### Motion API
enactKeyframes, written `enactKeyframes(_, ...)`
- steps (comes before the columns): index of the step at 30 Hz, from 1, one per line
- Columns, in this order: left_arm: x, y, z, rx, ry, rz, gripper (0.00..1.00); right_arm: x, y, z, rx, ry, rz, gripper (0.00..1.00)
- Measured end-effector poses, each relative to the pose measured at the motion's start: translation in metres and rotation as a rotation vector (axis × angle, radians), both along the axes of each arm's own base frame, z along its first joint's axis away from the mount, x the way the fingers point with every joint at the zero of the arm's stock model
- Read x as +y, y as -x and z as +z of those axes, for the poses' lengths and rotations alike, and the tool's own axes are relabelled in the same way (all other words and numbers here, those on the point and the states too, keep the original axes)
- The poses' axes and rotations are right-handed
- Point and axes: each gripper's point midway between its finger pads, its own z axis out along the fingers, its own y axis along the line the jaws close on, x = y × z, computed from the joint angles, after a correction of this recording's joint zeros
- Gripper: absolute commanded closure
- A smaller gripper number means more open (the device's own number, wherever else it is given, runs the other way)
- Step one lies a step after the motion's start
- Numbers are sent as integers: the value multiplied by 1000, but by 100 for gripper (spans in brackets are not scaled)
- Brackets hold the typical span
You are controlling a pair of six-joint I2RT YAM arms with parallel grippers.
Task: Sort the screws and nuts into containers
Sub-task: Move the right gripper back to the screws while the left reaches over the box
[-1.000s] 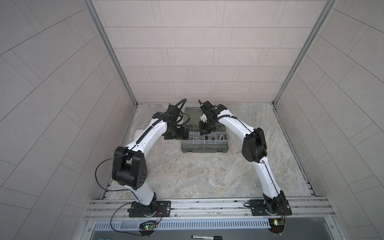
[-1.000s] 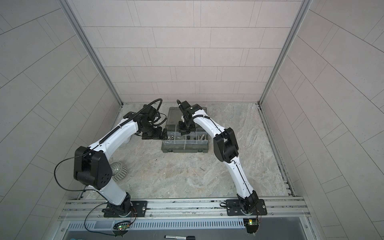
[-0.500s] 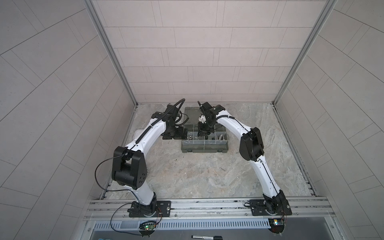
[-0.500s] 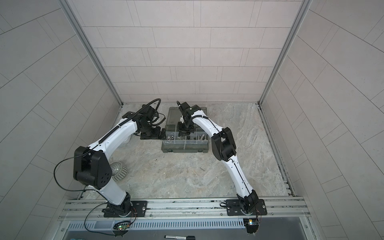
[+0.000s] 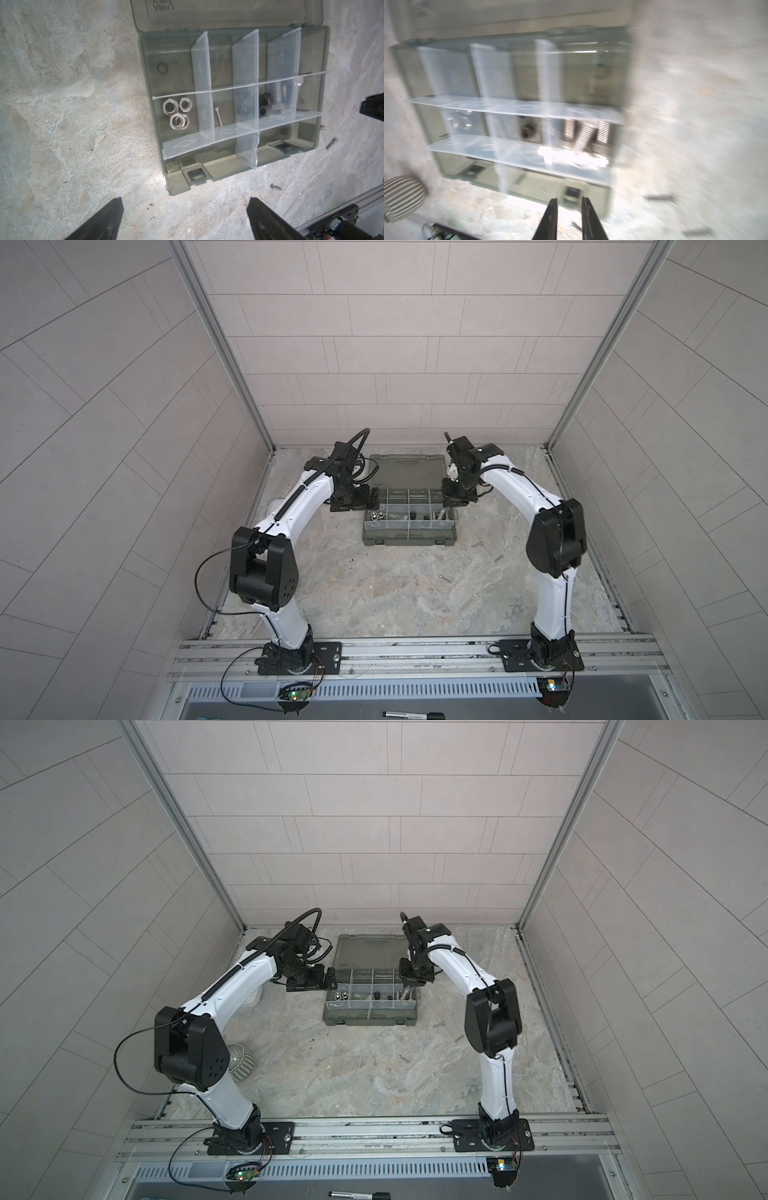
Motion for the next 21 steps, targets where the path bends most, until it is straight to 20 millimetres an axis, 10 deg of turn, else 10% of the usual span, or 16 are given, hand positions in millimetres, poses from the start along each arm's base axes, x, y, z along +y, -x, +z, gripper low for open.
enactKeyframes(5, -30, -5, 9, -24, 40, -60, 0, -62, 44, -29, 89, 99, -136, 81)
enactKeyframes(12, -118, 24, 20, -65, 64, -317, 0, -90, 108, -78, 234, 189, -233, 81)
enactKeyframes(21, -180, 60, 35, -133, 49, -542, 0, -124, 123, -95, 247, 208, -368, 81)
